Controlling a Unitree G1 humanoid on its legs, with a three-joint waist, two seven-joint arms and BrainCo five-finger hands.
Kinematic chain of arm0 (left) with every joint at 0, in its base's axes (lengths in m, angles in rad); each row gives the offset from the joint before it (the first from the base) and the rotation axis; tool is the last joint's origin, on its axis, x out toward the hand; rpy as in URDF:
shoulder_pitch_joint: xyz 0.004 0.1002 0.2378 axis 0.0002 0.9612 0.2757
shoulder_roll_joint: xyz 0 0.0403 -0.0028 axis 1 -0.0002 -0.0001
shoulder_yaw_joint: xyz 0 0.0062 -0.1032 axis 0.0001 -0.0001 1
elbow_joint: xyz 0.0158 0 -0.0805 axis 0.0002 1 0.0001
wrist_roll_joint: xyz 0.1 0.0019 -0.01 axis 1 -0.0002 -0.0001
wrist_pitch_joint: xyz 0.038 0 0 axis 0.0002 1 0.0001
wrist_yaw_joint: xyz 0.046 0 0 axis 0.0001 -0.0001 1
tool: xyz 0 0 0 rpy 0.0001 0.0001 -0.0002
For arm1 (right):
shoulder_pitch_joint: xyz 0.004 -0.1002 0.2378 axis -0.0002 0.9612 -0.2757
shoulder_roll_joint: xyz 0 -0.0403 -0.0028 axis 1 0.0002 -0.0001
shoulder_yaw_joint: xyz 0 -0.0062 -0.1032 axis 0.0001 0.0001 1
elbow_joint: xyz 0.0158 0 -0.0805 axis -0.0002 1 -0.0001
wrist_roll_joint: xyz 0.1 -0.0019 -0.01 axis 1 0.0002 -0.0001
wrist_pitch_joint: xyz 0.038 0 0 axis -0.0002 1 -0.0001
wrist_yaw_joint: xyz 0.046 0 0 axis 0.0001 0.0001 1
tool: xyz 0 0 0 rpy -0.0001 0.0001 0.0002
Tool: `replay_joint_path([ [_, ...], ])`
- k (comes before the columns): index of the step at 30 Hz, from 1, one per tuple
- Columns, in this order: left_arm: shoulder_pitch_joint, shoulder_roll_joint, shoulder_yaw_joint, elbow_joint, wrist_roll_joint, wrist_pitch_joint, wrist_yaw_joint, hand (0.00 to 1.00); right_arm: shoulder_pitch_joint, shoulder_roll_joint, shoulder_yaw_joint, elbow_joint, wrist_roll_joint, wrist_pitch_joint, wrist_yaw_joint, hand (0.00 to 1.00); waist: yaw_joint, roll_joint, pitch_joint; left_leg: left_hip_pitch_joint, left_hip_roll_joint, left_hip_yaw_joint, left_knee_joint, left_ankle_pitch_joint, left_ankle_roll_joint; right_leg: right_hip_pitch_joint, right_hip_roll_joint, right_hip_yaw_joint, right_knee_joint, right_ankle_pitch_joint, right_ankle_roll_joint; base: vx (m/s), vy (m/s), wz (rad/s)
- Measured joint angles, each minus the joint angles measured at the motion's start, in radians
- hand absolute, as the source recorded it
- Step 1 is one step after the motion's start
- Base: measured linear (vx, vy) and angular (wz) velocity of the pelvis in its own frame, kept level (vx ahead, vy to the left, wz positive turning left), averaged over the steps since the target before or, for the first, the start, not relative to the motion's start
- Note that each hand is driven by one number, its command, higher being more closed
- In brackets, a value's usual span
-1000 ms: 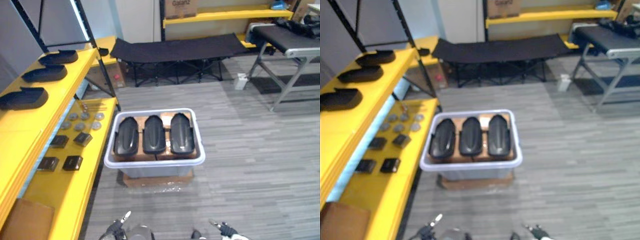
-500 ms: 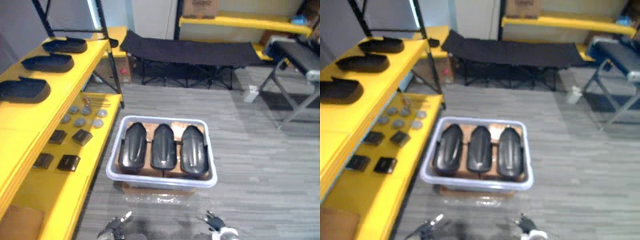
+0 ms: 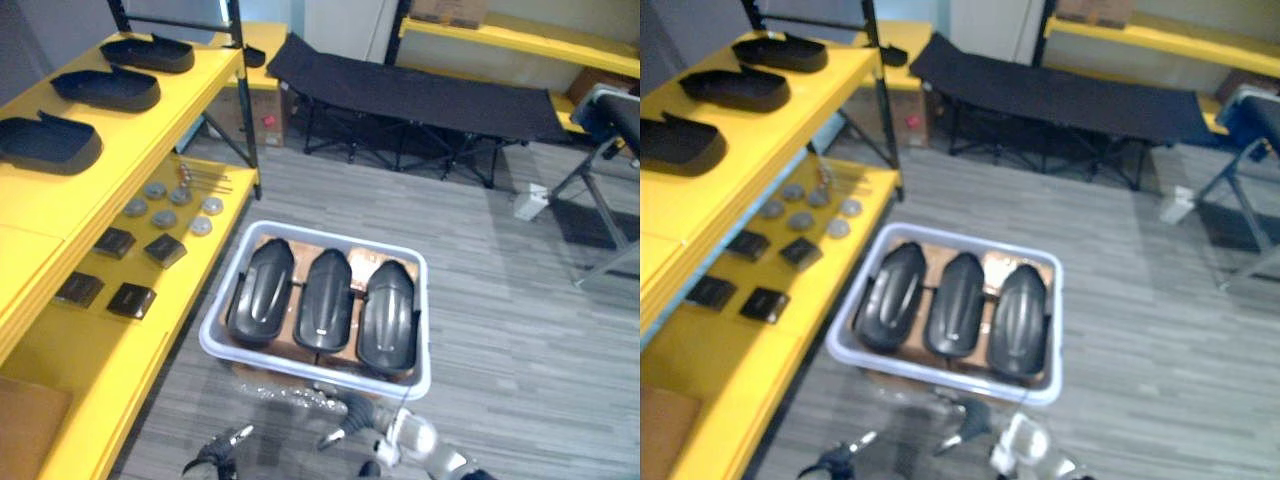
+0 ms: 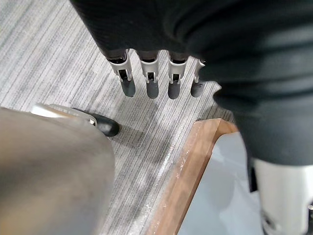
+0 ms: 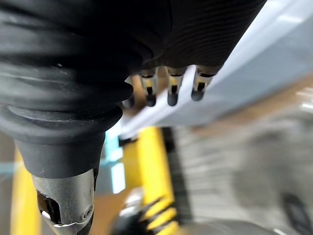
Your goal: Walk over and take plastic housings, then place them on the shelf
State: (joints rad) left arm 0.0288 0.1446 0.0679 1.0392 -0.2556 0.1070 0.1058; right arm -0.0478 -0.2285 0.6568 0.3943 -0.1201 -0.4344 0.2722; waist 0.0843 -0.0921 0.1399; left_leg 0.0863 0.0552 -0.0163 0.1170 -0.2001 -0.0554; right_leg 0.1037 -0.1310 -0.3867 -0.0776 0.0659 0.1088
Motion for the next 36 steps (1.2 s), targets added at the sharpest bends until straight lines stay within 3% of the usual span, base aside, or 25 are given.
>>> replay_joint_path([
  [4, 0.0, -0.001, 0.001, -0.002, 0.0, -0.009, 0.001, 0.0, -0.031, 0.051, -0.068, -0.246, 0.13, 0.009, -0.097, 0.0, 0.013, -0.004, -0.002, 0.0, -0.013, 0.001, 0.017, 0.0, 0.001, 0.004, -0.016, 0.004, 0.0, 0.018, -0.008, 0.01, 0.061, 0.01],
  [8, 0.014, 0.0, 0.013, -0.008, 0.002, -0.028, 0.001, 0.0, -0.079, 0.108, -0.307, -0.298, 0.166, 0.04, -0.322, 0.0, 0.013, 0.001, 0.001, 0.021, -0.028, 0.006, 0.032, 0.0, 0.001, 0.031, -0.029, 0.008, 0.0, 0.028, -0.007, -0.01, 0.052, -0.02],
  [10, 0.038, 0.0, 0.034, -0.013, 0.002, -0.044, 0.0, 0.0, -0.08, 0.11, -0.477, -0.295, 0.183, 0.065, -0.501, 0.0, 0.013, 0.002, 0.001, 0.036, -0.028, 0.027, 0.033, -0.002, 0.004, 0.037, -0.03, 0.018, 0.0, 0.028, -0.007, -0.02, 0.025, -0.21],
  [14, 0.082, -0.006, 0.036, -0.03, 0.034, -0.047, -0.004, 0.0, -0.079, 0.088, -0.724, -0.233, 0.292, 0.098, -0.687, 0.0, -0.004, 0.021, 0.011, 0.038, -0.029, 0.03, 0.033, -0.007, 0.012, 0.034, -0.027, 0.032, 0.0, 0.028, -0.007, -0.04, -0.004, -0.1],
  [19, 0.135, -0.016, 0.027, -0.039, 0.079, -0.07, -0.024, 0.0, -0.08, 0.019, -0.833, -0.059, 0.293, 0.205, -0.803, 0.0, -0.015, 0.054, 0.025, 0.0, -0.021, 0.031, 0.029, -0.008, 0.013, -0.004, -0.024, 0.035, 0.0, 0.03, -0.001, -0.1, -0.02, -0.04],
  [21, 0.137, -0.012, 0.027, -0.05, 0.079, -0.086, -0.036, 0.0, -0.099, -0.004, -0.835, 0.0, 0.291, 0.22, -0.842, 0.0, -0.013, 0.055, 0.035, -0.051, -0.016, 0.026, 0.03, -0.007, 0.012, -0.05, -0.019, 0.032, 0.0, 0.043, -0.005, -0.14, -0.042, 0.06],
  [25, 0.133, -0.002, 0.027, -0.082, 0.074, -0.127, -0.045, 0.0, -0.219, -0.028, -0.899, 0.113, 0.306, 0.249, -0.911, 0.0, 0.014, 0.036, 0.114, -0.126, -0.016, 0.022, 0.042, 0.015, 0.002, -0.118, -0.013, 0.033, 0.005, 0.062, -0.02, -0.13, -0.045, 0.04],
  [30, 0.128, 0.004, 0.026, -0.123, 0.055, -0.158, -0.052, 0.0, -0.313, -0.077, -0.941, 0.22, 0.35, 0.259, -0.934, 0.0, 0.037, 0.019, 0.184, -0.195, -0.015, -0.006, 0.069, 0.025, -0.004, -0.167, -0.013, 0.012, 0.022, 0.067, -0.027, -0.03, -0.021, 0.13],
  [33, 0.125, 0.008, 0.027, -0.153, 0.017, -0.162, -0.091, 0.0, -0.376, -0.104, -0.96, 0.258, 0.383, 0.277, -0.954, 0.0, 0.043, 0.013, 0.248, -0.223, -0.025, -0.03, 0.082, 0.031, -0.001, -0.179, -0.021, -0.001, 0.028, 0.067, -0.028, 0.02, 0.012, 0.2],
  [36, 0.117, 0.012, 0.026, -0.162, 0.017, -0.164, -0.11, 0.0, -0.424, -0.136, -0.96, 0.29, 0.387, 0.303, -0.954, 0.0, 0.053, 0.011, 0.27, -0.262, -0.034, -0.031, 0.112, 0.032, 0.0, -0.211, -0.03, -0.002, 0.04, 0.068, -0.028, 0.01, 0.032, 0.1],
])
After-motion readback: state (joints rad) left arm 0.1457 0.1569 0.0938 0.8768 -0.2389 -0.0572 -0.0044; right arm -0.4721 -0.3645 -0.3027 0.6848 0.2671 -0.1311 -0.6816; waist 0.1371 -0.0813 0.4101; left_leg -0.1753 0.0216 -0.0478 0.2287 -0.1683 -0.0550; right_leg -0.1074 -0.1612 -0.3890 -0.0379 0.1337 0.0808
